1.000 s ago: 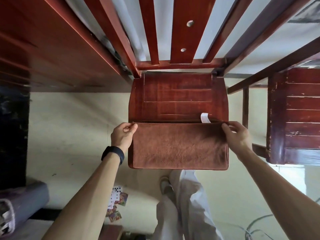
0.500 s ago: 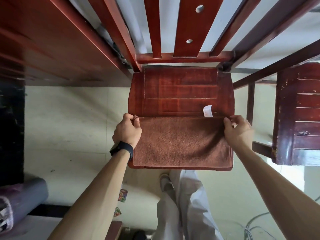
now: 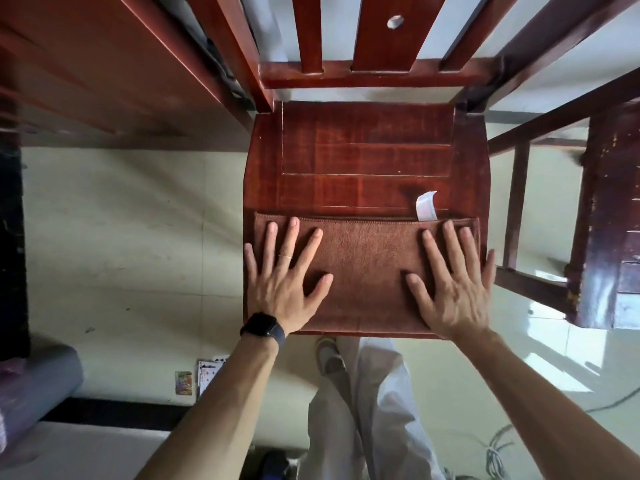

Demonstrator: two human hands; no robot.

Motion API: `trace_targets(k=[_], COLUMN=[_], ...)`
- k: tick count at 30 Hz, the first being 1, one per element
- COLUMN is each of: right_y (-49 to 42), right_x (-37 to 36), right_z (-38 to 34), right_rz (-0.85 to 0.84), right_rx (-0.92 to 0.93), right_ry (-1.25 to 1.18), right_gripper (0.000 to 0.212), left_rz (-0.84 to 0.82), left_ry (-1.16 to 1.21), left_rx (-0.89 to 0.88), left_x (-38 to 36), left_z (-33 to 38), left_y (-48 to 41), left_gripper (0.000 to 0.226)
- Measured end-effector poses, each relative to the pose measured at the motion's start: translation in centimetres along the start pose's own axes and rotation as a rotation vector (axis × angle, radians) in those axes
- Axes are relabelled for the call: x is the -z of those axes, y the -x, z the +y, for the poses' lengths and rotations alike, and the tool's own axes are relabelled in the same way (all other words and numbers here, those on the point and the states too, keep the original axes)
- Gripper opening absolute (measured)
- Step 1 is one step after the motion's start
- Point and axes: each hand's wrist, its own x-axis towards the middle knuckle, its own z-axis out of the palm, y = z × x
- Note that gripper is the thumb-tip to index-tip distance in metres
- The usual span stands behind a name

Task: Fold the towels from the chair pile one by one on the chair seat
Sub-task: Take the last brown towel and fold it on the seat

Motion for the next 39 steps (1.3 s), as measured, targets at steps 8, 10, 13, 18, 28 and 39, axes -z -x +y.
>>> trace_targets(k=[8,10,13,18,28,39], right_y=[2.2,4.7,8.4,10.1,6.9,10.3], right_x=[2.4,3.3,4.2,5.0,5.2,7.3], right_z=[-1.2,-2.4,-5.2,-5.8,-1.3,-1.4], right_rz=[-0.133,-0.18,-0.275,-0.278,-0.363,-0.395], right_rx=[-0.087,-0.169,-0.256,-0.386,-0.735,-0.998], right_ry=[-0.013,-0.068,-0.173,-0.496,-0.698,-1.277], right_gripper=[0.086,0.089,0.088,0.067,0.03,0.026], left_rz=[-0.043,-0.069,-0.113,-0.135,-0.119,-0.308], left_ry=[-0.148,-0.224,-0.341,-0.336,0.809,1.365], left_rx=[-0.174,-0.279,-0.406,-0.476,0.914,1.044], left_x=[4.1,6.5,9.4,10.5,3.7,5.3], left_z=[0.0,1.3,5.8,11.4,9.0,8.3], left_y=[-4.0,-7.7,-12.8,-13.6,6.2,10.4], left_gripper=[0.068,0.067,0.079,0.09,0.033,0.01])
